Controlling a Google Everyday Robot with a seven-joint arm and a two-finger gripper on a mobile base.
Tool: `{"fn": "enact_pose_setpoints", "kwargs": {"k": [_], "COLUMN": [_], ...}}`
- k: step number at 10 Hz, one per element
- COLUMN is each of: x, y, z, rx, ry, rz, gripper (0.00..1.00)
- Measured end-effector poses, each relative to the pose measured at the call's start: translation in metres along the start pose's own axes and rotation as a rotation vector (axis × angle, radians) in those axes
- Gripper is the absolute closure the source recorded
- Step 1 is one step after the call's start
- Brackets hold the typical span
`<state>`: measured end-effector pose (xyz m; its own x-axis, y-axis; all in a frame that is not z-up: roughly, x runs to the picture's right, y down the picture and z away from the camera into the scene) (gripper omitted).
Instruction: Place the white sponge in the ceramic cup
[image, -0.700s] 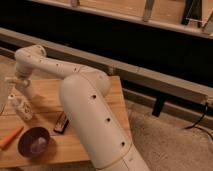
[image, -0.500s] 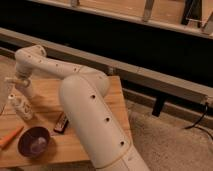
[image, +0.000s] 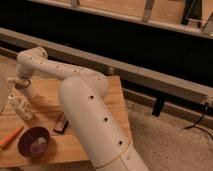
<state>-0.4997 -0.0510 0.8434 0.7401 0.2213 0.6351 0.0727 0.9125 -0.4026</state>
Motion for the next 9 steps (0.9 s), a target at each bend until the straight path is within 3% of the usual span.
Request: {"fn": "enact_pose_setpoints", "kwargs": {"k": [7, 9], "x": [0.014, 0.016], "y": [0.009, 0.01], "z": [0.014, 0.013], "rx": [-0.008, -0.015], "ry": [0.047, 0.057], "rz": [0.008, 0.021], "gripper": [1.0, 0.86]}}
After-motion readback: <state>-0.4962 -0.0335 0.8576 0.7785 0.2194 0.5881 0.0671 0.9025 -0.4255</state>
